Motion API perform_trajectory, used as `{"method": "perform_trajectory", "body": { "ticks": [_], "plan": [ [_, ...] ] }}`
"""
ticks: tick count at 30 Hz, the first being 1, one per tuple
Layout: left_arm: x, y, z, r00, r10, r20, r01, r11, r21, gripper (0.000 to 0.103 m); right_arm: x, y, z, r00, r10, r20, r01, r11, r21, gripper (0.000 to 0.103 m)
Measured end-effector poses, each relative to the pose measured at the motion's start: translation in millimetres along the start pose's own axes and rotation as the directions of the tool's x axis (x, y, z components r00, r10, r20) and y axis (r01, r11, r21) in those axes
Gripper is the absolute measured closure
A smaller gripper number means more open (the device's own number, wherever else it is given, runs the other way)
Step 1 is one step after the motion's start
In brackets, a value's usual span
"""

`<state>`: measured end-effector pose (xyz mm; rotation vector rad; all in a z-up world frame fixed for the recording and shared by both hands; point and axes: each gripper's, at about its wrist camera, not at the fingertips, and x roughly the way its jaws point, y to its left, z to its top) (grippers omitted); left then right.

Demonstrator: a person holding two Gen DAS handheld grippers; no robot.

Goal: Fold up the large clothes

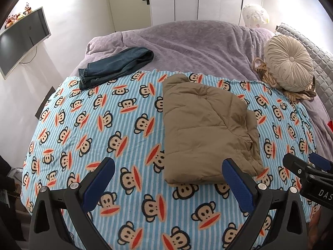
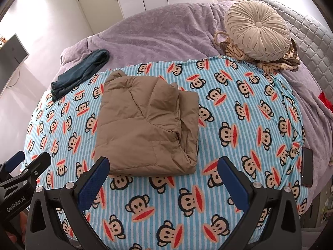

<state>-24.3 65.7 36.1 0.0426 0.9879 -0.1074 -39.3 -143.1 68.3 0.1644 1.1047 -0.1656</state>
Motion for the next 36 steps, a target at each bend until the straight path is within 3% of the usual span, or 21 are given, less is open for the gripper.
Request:
{"method": "perform_trajectory", "body": {
  "ticks": [36],
  "plan": [
    [2.4, 3.3, -2.4, 1.000, 0.005, -0.009, -0.005, 1.000, -0.009, 0.000, 3.1, 1.4, -1.7, 1.000, 0.003, -0.008, -0.003, 1.000, 0.001, 0.000]
  ]
}}
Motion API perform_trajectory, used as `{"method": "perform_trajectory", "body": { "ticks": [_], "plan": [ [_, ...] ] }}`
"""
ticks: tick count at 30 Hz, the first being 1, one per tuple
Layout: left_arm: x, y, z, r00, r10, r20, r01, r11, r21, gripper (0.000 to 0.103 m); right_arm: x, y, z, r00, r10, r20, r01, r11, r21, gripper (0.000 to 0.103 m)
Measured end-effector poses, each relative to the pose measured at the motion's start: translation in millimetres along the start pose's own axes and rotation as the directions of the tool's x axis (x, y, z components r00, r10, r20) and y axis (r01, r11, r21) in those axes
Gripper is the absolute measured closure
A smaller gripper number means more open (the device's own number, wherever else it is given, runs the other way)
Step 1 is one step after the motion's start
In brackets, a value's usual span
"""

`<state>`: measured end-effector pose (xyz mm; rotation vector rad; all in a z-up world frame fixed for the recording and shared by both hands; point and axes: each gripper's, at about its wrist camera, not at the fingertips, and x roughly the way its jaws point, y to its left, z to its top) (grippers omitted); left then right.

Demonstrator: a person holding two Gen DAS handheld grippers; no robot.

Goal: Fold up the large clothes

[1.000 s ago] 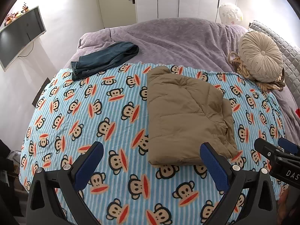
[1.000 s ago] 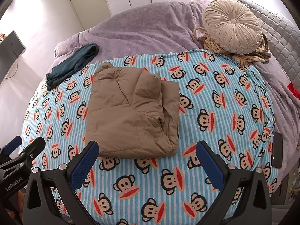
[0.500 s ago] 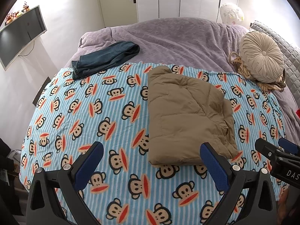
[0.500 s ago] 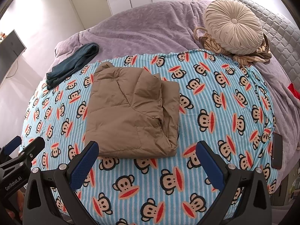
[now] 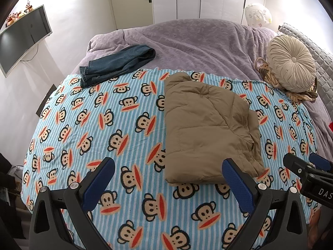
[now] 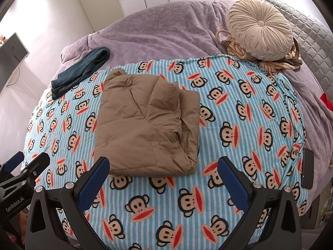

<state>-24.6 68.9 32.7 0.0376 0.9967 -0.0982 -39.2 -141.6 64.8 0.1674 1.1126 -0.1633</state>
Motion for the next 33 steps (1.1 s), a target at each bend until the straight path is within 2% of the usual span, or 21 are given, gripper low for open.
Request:
{"method": "perform_trajectory", "body": {
  "ticks": [33],
  "plan": [
    [2.0, 0.2, -3.0, 1.000, 0.000, -0.004, 0.000, 1.000, -0.009, 0.000, 3.7, -0.9, 3.0, 1.000, 0.008, -0.008, -0.008, 1.000, -0.009, 0.000]
  ]
}}
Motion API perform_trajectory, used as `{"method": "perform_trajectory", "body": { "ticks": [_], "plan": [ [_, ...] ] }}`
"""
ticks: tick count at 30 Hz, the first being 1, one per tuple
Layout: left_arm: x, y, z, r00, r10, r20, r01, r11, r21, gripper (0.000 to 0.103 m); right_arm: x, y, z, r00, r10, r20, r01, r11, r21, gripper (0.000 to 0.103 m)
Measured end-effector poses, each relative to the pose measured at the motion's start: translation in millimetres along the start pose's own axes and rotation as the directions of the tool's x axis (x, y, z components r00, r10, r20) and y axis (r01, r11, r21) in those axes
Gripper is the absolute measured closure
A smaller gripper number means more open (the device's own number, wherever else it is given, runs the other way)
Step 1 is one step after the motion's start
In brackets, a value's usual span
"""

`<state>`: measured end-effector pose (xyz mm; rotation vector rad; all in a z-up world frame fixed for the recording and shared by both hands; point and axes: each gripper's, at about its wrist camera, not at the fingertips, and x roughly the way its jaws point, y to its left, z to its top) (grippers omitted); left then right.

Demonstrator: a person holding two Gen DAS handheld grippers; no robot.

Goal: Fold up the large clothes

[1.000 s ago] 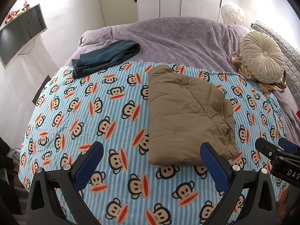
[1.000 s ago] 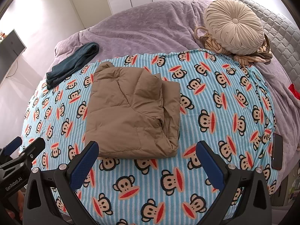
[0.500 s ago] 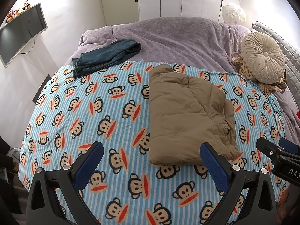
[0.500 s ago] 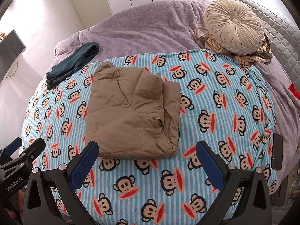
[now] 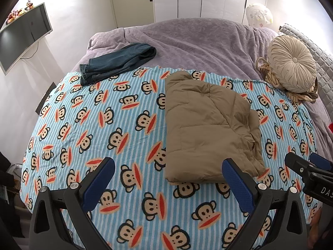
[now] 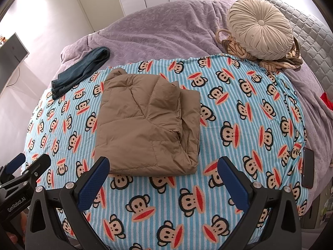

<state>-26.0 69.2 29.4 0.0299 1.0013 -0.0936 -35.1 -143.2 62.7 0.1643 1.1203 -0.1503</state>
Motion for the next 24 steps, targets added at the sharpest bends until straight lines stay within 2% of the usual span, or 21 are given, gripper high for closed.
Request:
{"method": "perform_trajectory", "body": {
  "ticks": [24],
  "plan": [
    [3.2, -1.8, 4.5, 1.000, -0.009, -0.007, 0.009, 1.000, -0.014, 0.000, 7.8, -1.8, -3.2, 1.000, 0.004, -0.019, -0.004, 1.000, -0.005, 0.000]
  ]
}}
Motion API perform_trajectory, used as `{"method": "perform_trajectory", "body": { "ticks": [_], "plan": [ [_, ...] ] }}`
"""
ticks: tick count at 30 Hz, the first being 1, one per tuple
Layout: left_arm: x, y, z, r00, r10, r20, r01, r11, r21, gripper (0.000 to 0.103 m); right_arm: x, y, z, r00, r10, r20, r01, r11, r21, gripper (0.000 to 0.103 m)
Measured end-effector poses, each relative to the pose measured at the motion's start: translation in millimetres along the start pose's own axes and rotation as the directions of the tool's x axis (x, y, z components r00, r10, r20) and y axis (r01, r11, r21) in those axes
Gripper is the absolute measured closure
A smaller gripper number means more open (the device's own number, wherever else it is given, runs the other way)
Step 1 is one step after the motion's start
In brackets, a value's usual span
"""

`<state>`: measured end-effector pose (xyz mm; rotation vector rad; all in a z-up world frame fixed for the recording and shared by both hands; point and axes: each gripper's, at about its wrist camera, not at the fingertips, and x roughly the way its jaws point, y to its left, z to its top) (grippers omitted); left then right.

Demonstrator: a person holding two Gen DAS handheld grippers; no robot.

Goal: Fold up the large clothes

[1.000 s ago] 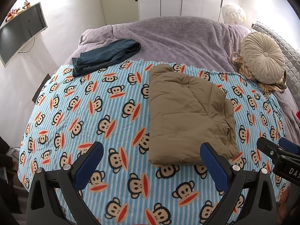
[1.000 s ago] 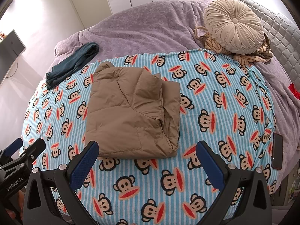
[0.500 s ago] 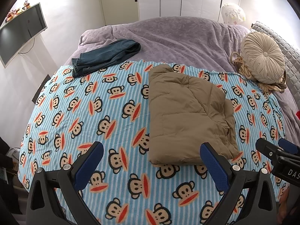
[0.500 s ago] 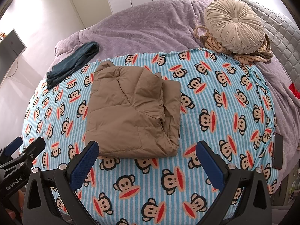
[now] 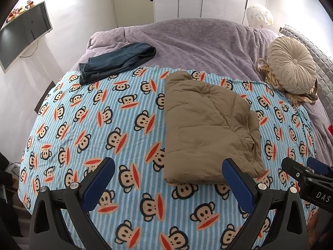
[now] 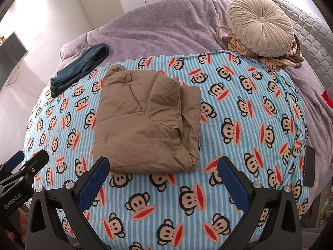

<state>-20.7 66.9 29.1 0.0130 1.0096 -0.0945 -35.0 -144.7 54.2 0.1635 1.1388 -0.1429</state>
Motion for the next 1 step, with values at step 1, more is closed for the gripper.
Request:
{"method": "perform_trajectory", "body": {
  "ticks": [1],
  "plan": [
    [-0.2, -0.6, -0.7, 1.000, 0.000, -0.002, 0.000, 1.000, 0.000, 0.000, 0.1, -0.2, 0.2, 1.000, 0.001, 0.000, -0.001, 1.000, 0.000, 0.000]
  ]
}}
